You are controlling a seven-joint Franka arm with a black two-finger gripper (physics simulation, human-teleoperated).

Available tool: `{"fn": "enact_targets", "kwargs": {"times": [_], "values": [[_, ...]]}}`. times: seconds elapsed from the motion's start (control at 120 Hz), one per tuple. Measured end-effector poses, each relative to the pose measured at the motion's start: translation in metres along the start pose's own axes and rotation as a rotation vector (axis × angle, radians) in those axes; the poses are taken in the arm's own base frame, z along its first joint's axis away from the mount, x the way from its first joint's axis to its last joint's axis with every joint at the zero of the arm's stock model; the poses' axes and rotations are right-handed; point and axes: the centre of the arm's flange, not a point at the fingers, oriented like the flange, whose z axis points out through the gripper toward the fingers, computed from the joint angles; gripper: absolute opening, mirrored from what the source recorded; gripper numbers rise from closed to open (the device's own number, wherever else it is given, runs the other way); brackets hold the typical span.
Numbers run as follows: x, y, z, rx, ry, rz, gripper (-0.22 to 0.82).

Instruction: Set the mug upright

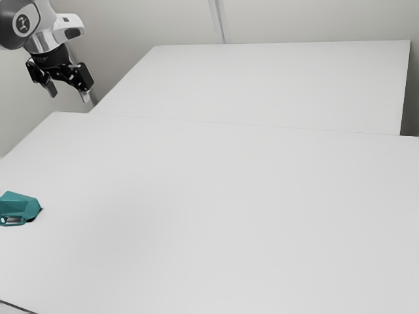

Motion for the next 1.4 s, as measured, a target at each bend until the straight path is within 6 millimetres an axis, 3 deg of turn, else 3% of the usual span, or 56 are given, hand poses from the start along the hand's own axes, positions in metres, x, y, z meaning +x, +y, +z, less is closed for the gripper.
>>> {"fn": "enact_targets", "kwargs": {"times": [0.225,0.35,0.442,0.6,0.808,1.058,1.4], "values": [[0.0,-0.004,0.004,0.001,0.004,0.016,0.6],[-0.004,-0.032,0.02,0.005,-0.015,-0.028,0.6],[-0.012,-0.069,0.027,0.002,-0.022,-0.098,0.6],[-0.065,-0.185,0.046,-0.137,-0.052,-0.38,0.6],[-0.154,-0.295,0.116,-0.319,-0.132,-0.603,0.6],[-0.22,-0.374,0.211,-0.523,-0.129,-0.643,0.6],[-0.233,-0.418,0.3,-0.693,0.008,-0.489,0.6]]}}
